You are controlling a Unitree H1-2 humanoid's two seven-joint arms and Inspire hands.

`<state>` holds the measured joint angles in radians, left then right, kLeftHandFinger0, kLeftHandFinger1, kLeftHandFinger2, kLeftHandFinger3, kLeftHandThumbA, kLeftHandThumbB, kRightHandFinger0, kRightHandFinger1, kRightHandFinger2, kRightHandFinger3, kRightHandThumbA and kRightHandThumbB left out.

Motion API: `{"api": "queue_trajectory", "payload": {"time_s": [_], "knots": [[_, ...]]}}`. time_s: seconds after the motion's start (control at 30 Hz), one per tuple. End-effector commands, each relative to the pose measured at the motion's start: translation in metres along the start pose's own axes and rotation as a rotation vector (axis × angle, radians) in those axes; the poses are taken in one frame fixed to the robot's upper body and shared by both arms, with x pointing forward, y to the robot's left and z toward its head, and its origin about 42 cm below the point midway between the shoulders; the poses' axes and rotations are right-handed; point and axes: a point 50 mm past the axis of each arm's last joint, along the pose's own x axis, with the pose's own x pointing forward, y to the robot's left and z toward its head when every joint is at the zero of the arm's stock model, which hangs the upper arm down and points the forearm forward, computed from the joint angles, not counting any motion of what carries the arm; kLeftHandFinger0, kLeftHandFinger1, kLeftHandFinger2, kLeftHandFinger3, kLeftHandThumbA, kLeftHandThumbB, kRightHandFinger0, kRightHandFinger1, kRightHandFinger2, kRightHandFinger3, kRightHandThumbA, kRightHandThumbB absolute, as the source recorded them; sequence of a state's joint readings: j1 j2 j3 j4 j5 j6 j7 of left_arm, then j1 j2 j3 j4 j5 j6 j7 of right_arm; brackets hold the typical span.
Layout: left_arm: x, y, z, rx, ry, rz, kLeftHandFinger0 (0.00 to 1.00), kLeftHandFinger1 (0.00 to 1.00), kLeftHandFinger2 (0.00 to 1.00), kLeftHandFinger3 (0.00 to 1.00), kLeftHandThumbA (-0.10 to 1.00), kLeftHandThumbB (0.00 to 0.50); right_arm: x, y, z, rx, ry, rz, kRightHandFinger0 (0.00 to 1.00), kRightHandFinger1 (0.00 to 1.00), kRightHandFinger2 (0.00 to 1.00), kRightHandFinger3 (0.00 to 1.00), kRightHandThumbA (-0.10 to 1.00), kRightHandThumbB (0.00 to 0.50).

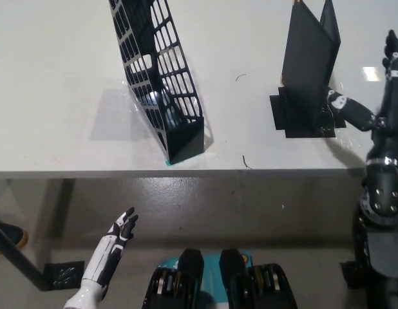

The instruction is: A notebook is kept standing on the table on the right hand side and a black shelf is kept on the left hand side and the robot uses its right hand to grab the notebook and places it in the shelf

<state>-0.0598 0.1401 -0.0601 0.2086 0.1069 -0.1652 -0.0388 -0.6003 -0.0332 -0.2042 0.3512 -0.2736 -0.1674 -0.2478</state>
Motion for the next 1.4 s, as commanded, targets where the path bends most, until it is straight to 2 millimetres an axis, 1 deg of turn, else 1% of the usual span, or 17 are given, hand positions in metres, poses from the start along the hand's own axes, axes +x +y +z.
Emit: {"api": "queue_trajectory", "payload": {"time_s": [0.0, 0.03, 0.4, 0.57, 0.6, 0.63, 0.67, 0.7, 0.73, 0.77, 0.8, 0.83, 0.87, 0.9, 0.93, 1.03, 1.37], "knots": [[0.001, 0.0, 0.007, 0.005, -0.05, -0.009, 1.0, 1.0, 1.0, 1.0, 1.0, 0.148, 0.034, 0.011, 0.021, 0.011, -0.04, -0.048, 1.0, 1.0, 1.0, 1.0, 1.0, 0.414], [0.001, 0.0, 0.007, 0.0, -0.051, -0.01, 1.0, 1.0, 1.0, 1.0, 1.0, 0.146, 0.037, 0.015, 0.021, 0.029, -0.029, -0.044, 1.0, 1.0, 1.0, 1.0, 1.0, 0.443], [-0.002, -0.001, 0.005, -0.002, -0.047, -0.005, 1.0, 1.0, 1.0, 1.0, 1.0, 0.153, 0.066, 0.058, 0.013, 0.061, 0.074, -0.006, 1.0, 1.0, 1.0, 1.0, 1.0, 0.455], [-0.003, -0.003, 0.005, 0.009, -0.053, -0.003, 1.0, 1.0, 1.0, 1.0, 1.0, 0.14, 0.098, 0.071, 0.0, 0.253, 0.298, 0.023, 1.0, 1.0, 1.0, 1.0, 1.0, 0.393], [-0.004, -0.003, 0.005, 0.011, -0.051, -0.004, 1.0, 1.0, 1.0, 1.0, 1.0, 0.14, 0.1, 0.07, -0.004, 0.294, 0.342, -0.006, 1.0, 1.0, 1.0, 1.0, 0.95, 0.328], [-0.004, -0.003, 0.005, 0.013, -0.05, -0.003, 1.0, 1.0, 1.0, 1.0, 1.0, 0.139, 0.105, 0.069, -0.006, 0.386, 0.428, -0.079, 1.0, 1.0, 1.0, 1.0, 0.75, 0.315], [-0.004, -0.002, 0.005, 0.013, -0.051, -0.003, 1.0, 1.0, 1.0, 1.0, 1.0, 0.14, 0.11, 0.067, -0.005, 0.48, 0.51, -0.168, 0.64, 0.52, 0.47, 0.87, 0.12, 0.085], [-0.004, -0.004, 0.005, 0.01, -0.051, -0.004, 1.0, 1.0, 1.0, 1.0, 1.0, 0.141, 0.115, 0.065, -0.004, 0.539, 0.566, -0.227, 0.16, 0.11, 0.28, 0.93, 0.15, 0.193], [-0.004, -0.003, 0.004, 0.008, -0.054, -0.002, 1.0, 1.0, 1.0, 1.0, 1.0, 0.137, 0.116, 0.062, -0.004, 0.525, 0.571, -0.256, 0.01, 0.01, 0.19, 0.69, 0.05, 0.208], [-0.004, -0.003, 0.004, 0.007, -0.054, -0.004, 1.0, 1.0, 1.0, 1.0, 1.0, 0.137, 0.118, 0.06, -0.003, 0.531, 0.566, -0.278, 0.0, 0.0, 0.17, 0.48, -0.09, 0.158], [-0.003, -0.002, 0.004, 0.007, -0.056, -0.005, 1.0, 1.0, 1.0, 1.0, 1.0, 0.139, 0.119, 0.059, -0.002, 0.536, 0.555, -0.281, 0.0, 0.0, 0.14, 0.25, -0.1, 0.125], [-0.001, -0.001, 0.005, 0.002, -0.056, -0.004, 1.0, 1.0, 1.0, 1.0, 1.0, 0.14, 0.12, 0.06, 0.001, 0.544, 0.52, -0.282, 0.0, 0.0, 0.22, 0.08, -0.1, 0.12], [0.0, 0.0, 0.006, -0.001, -0.055, -0.001, 1.0, 1.0, 1.0, 1.0, 1.0, 0.14, 0.12, 0.061, 0.003, 0.549, 0.488, -0.282, 0.0, 0.0, 0.31, 0.1, -0.1, 0.117], [0.0, 0.0, 0.006, 0.008, -0.053, 0.002, 1.0, 1.0, 1.0, 1.0, 1.0, 0.142, 0.12, 0.062, 0.005, 0.556, 0.451, -0.273, 0.0, 0.07, 0.58, 0.32, -0.1, 0.114], [-0.001, 0.001, 0.007, 0.009, -0.054, 0.003, 1.0, 1.0, 1.0, 1.0, 1.0, 0.141, 0.119, 0.063, 0.005, 0.554, 0.434, -0.268, 0.0, 0.08, 0.61, 0.4, -0.1, 0.111], [-0.002, -0.001, 0.005, 0.0, -0.056, -0.003, 1.0, 1.0, 1.0, 1.0, 1.0, 0.154, 0.118, 0.064, 0.006, 0.553, 0.399, -0.266, 0.0, 0.05, 0.58, 0.57, -0.1, 0.114], [-0.004, -0.001, 0.001, 0.014, -0.051, -0.013, 1.0, 1.0, 1.0, 1.0, 1.0, 0.137, 0.121, 0.059, 0.021, 0.376, 0.197, -0.247, 0.0, 0.03, 0.47, 0.53, -0.1, 0.101]]}}
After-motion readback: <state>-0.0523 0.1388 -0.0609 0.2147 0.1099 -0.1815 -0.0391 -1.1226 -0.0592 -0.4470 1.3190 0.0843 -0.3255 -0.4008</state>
